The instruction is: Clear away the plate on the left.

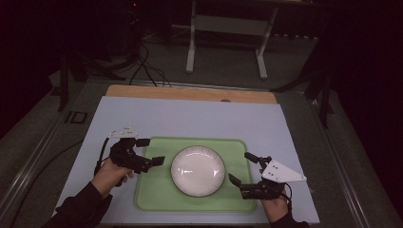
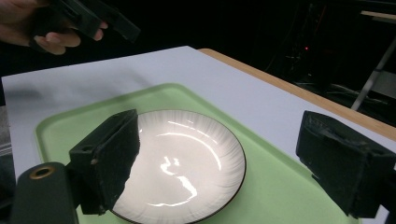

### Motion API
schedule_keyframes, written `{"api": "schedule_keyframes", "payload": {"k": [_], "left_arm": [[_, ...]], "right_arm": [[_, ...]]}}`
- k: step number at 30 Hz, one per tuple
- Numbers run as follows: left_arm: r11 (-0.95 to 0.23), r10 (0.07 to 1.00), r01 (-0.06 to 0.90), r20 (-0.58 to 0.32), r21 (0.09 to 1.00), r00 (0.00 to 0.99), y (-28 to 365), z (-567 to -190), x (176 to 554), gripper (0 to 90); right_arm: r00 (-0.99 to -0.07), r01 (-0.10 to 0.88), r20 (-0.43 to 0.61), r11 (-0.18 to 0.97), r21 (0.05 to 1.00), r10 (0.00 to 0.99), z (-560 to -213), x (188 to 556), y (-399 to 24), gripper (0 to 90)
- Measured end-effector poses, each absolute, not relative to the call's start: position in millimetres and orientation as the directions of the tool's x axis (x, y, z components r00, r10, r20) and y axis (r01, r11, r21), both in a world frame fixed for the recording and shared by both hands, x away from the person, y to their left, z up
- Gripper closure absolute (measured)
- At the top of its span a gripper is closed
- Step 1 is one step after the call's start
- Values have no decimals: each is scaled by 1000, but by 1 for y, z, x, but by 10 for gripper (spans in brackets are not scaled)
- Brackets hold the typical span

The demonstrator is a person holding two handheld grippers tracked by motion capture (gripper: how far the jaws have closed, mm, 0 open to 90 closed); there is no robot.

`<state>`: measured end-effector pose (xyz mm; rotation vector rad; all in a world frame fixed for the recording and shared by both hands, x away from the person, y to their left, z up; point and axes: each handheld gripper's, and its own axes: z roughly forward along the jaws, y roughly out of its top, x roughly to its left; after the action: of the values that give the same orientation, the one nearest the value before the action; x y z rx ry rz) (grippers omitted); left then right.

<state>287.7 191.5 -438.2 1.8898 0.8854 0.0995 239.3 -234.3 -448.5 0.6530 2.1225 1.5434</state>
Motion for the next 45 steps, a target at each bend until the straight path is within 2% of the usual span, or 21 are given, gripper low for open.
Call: {"api": "schedule_keyframes", "payload": {"k": [9, 20, 29, 45], "left_arm": [[-205, 639, 516, -286, 832, 715, 209, -440, 272, 6], [-216, 699, 469, -200, 856, 687, 233, -455, 253, 6], [-191, 743, 455, -176, 870, 646, 241, -471, 244, 6], [-196, 765, 440, -144, 876, 628, 240, -483, 241, 6]], "right_arm": [[-795, 126, -65, 268, 955, 603, -449, 239, -234, 133], [-794, 131, -61, 268, 954, 605, -450, 241, -234, 133], [-793, 129, -65, 271, 954, 606, -450, 241, -234, 133], [-794, 133, -61, 271, 953, 605, -450, 241, -236, 133]]}}
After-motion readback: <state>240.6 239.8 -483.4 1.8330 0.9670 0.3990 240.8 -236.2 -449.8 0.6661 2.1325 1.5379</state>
